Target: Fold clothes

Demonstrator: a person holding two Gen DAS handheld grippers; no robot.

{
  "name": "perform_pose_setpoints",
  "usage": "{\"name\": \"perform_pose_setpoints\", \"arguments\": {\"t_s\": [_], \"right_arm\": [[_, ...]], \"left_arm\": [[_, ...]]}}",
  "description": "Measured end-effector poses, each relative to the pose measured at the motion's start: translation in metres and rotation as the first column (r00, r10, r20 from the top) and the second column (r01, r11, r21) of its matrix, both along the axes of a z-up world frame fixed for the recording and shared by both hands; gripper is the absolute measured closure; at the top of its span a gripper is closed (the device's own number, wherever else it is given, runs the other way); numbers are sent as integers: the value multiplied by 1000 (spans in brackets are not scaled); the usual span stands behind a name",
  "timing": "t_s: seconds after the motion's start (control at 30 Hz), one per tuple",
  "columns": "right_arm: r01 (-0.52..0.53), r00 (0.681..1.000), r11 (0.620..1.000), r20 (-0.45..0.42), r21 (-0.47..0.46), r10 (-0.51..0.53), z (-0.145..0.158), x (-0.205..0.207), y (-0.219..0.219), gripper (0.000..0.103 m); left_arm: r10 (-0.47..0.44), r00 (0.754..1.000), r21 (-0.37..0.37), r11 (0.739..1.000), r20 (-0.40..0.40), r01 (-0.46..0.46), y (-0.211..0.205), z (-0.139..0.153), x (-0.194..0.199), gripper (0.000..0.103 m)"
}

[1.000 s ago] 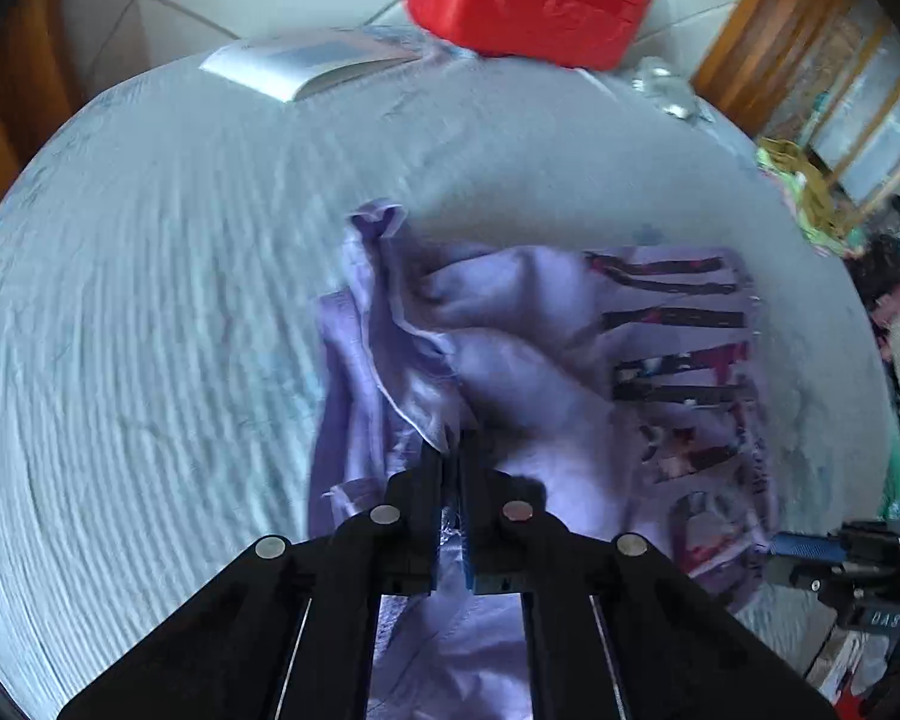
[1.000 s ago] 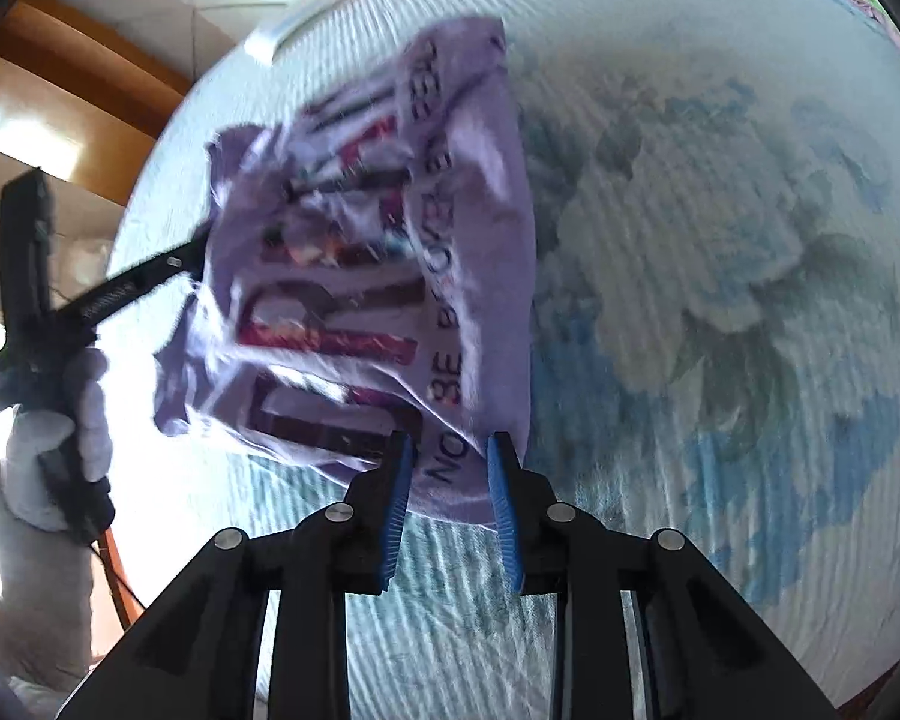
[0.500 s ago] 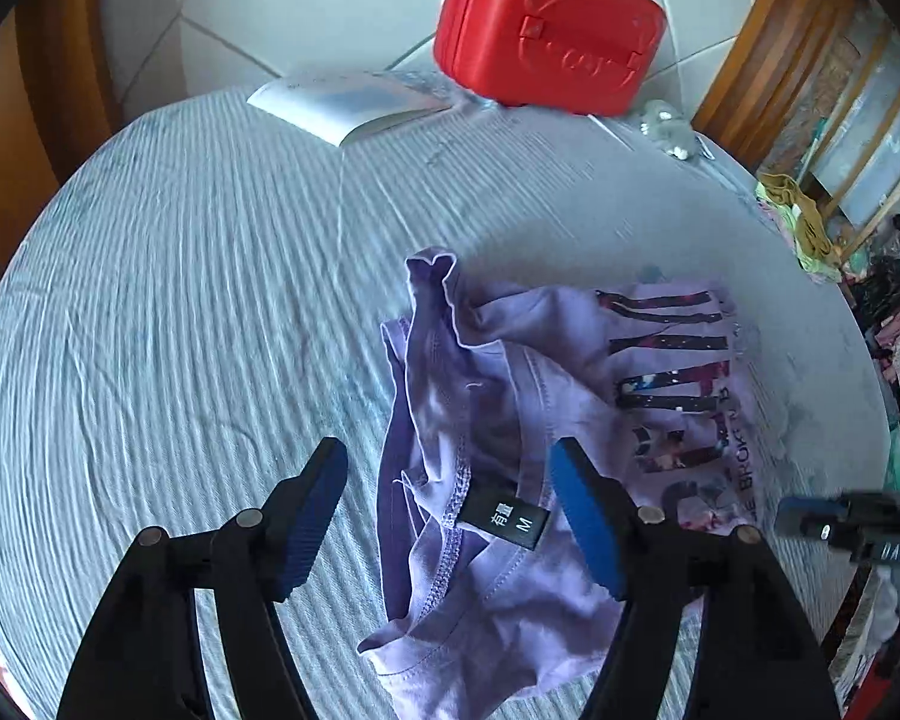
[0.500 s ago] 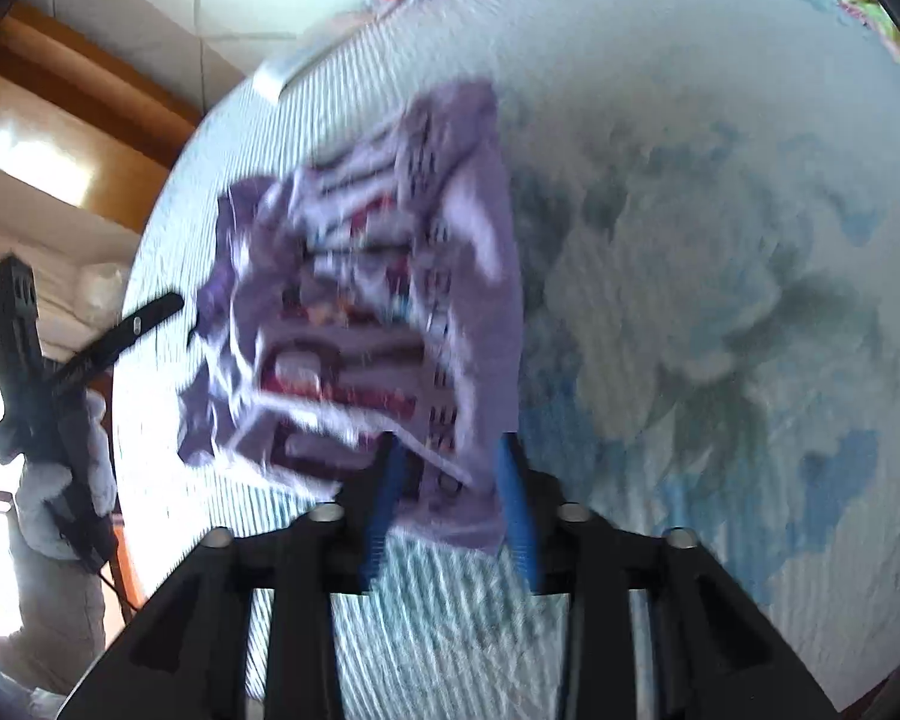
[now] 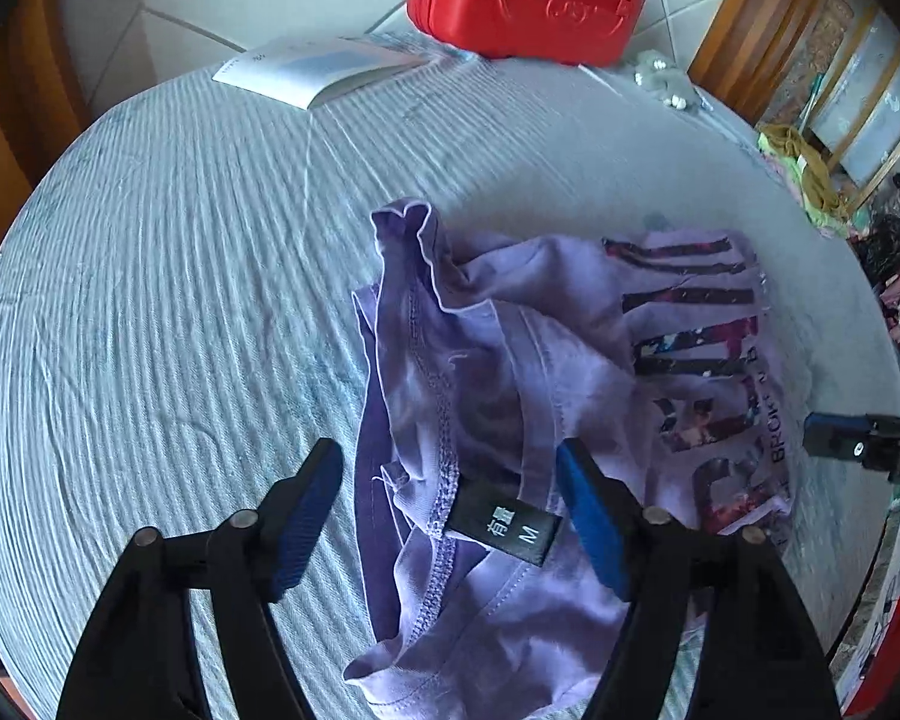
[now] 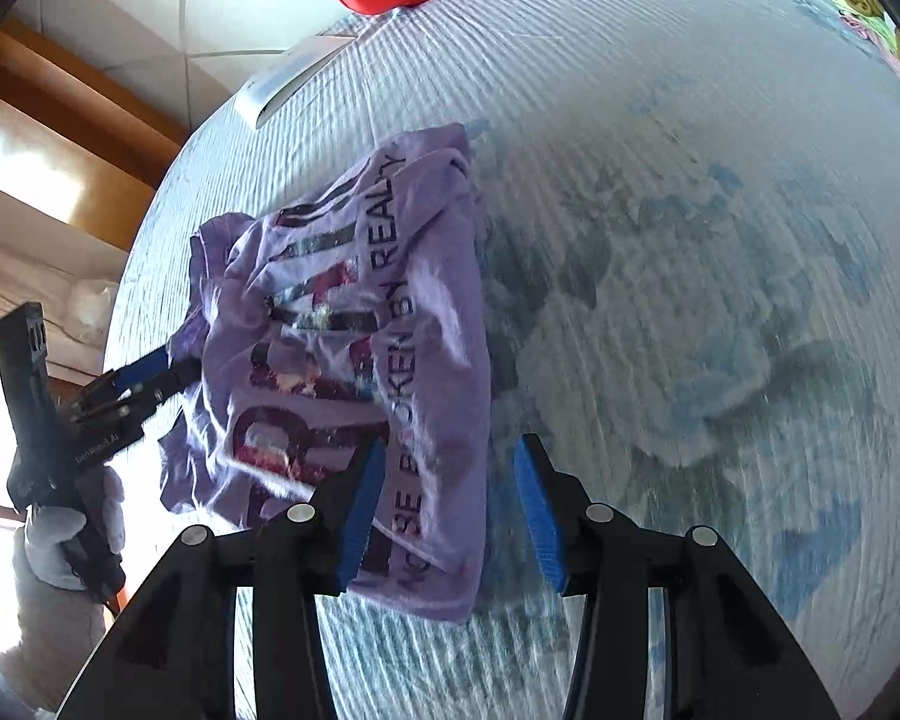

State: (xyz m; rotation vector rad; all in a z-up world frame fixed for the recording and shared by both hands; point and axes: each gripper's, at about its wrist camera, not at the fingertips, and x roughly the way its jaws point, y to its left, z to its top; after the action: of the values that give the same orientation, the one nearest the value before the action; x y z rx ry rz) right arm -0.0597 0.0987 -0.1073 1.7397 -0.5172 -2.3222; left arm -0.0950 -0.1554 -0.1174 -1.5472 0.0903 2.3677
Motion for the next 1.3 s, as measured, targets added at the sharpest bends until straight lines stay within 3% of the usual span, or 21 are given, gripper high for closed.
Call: {"name": "perform_pose_setpoints", "arguments": {"t_s": [0.23,0.47,0.7,0.83,1.13,1.17,1.23,1.27,1.3], "right_arm": [[-18,1000,1000,-12,23,18,-6,-21,-2,58],[-52,998,998,-20,41,52,-13,-29,-8,58],[-76,997,996,-26,43,77,-18,-37,-13,58],[-82,996,996,-39,36,84,-18,-39,-12,58],[-117,989,993,-89,17,118,-19,-42,-18,56],[-126,987,992,-100,22,127,-19,-42,-20,56],[-153,980,987,-121,51,159,-18,-42,-28,57],[-162,978,984,-123,71,169,-18,-42,-30,65],[-168,977,982,-121,89,178,-19,-41,-32,79]], "left_arm": [[3,1000,-27,1000,30,-2,1,-19,-5,24],[-4,1000,-32,999,-8,4,2,-23,1,23],[-1,1000,-2,1000,-30,1,-1,-26,5,23],[-25,999,64,998,-38,28,-4,-26,6,23],[-14,999,1,1000,-31,14,15,-23,2,23],[-12,999,-9,1000,-33,12,17,-22,3,24],[-7,999,-11,1000,-37,6,20,-22,6,35],[-3,999,-7,1000,-36,3,22,-21,8,39],[2,999,1,1000,-33,-2,22,-20,10,49]]}}
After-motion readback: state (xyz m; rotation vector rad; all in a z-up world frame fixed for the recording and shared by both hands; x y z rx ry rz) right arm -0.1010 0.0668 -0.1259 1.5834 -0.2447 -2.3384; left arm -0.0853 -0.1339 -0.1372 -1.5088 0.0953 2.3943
